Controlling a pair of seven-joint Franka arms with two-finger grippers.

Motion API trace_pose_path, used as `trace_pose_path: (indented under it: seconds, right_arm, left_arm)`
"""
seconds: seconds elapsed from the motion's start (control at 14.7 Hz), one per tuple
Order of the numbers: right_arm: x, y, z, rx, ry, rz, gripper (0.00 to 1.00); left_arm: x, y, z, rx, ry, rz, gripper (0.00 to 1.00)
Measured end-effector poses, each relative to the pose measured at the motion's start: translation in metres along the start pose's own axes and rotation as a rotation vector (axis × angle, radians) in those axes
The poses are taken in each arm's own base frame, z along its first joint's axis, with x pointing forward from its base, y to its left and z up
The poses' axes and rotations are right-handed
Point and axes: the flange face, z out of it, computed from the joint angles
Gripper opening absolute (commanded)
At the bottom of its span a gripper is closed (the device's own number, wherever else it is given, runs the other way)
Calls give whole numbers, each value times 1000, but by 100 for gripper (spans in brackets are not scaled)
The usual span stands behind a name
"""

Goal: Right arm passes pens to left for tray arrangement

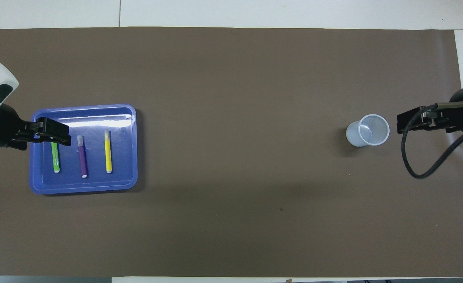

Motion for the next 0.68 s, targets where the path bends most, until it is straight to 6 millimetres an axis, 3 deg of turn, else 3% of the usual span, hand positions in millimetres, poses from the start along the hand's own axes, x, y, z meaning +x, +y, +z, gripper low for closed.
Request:
trace_pose_path:
  seconds: [0.2, 0.68]
  right_arm:
    - [0, 0, 0, 0, 0, 0, 100]
    - [0, 0, 0, 0, 0, 0, 100]
  left_arm:
    - [-9, 1, -31, -2, 21, 6, 100]
    - [-2, 2, -23, 9, 4, 38, 100]
